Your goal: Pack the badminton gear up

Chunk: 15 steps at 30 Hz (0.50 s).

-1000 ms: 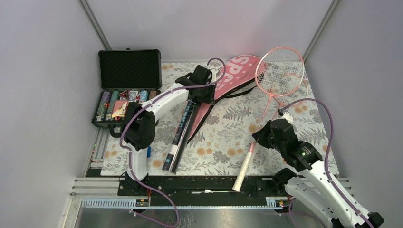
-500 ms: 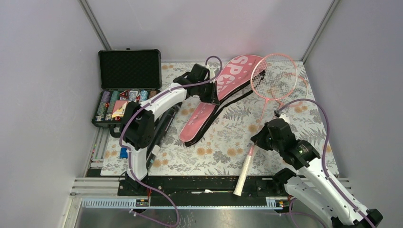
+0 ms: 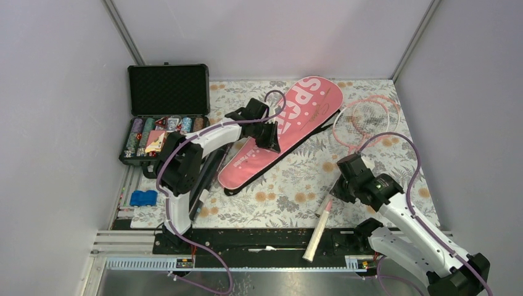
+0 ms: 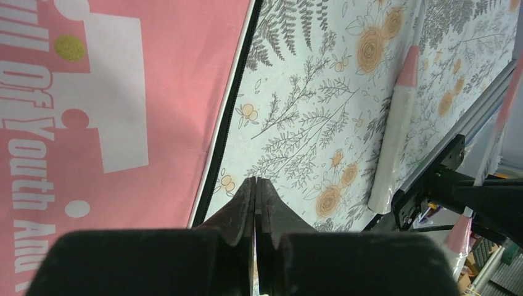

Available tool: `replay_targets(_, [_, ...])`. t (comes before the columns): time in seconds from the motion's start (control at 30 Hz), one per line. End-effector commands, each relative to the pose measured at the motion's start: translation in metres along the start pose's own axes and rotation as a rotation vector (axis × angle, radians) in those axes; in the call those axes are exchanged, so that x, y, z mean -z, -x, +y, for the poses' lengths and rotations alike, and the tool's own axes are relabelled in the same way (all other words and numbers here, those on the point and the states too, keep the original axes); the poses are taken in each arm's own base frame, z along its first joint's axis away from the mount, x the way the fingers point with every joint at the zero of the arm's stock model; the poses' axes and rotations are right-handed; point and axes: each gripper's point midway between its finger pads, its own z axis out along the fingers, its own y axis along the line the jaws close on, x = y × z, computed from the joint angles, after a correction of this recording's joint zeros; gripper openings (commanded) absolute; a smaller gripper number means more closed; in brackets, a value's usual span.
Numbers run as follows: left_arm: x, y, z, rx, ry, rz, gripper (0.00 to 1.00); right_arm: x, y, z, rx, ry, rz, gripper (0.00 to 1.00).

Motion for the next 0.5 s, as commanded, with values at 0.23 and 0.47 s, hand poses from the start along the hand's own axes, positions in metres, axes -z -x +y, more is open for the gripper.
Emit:
replay_targets(0.23, [0.020,0.017,-0.006,-0.338,0.184,-0.115,0.35,0.017,0.012,0.017,-0.055,0.111,-0.060,0.00])
replay_targets(0.47, [0.001,0.002,0.011,-0.497,0.354,-0.058,0.46,0.025,0.017,0.019,-0.074,0.164,-0.102,0.00])
